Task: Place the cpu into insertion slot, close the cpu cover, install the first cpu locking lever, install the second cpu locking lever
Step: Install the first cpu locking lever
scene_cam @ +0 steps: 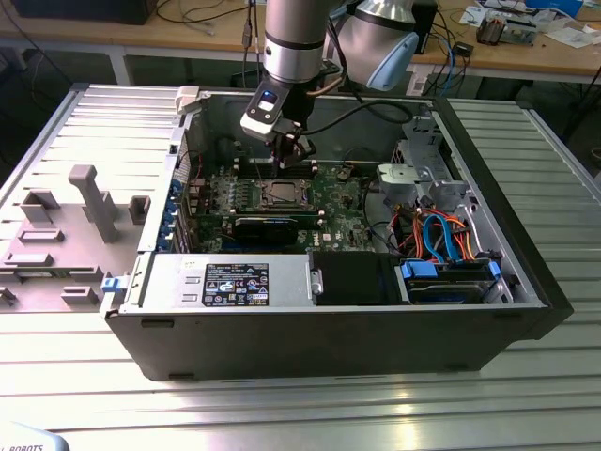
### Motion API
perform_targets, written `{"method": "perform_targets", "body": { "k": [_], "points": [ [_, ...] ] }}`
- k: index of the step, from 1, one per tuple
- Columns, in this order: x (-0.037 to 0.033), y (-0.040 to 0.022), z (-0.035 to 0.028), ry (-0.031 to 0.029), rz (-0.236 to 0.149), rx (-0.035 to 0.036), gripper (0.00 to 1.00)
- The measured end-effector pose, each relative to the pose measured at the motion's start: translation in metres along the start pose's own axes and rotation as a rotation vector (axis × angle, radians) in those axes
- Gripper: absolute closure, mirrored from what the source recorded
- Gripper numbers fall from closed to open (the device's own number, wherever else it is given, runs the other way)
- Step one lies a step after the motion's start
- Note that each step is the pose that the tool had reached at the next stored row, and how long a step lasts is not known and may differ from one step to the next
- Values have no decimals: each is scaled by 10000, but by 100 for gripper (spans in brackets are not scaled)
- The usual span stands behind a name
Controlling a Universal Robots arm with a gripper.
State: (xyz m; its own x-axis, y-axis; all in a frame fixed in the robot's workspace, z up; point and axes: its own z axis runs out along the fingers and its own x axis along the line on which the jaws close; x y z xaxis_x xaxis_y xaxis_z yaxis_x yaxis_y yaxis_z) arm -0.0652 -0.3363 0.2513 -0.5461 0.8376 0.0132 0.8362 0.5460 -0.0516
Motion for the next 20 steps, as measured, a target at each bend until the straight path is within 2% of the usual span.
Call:
{"method": "perform_targets", "body": {
  "k": [20],
  "points": [
    [0,0,0,-35,-689,10,89]
  ]
}}
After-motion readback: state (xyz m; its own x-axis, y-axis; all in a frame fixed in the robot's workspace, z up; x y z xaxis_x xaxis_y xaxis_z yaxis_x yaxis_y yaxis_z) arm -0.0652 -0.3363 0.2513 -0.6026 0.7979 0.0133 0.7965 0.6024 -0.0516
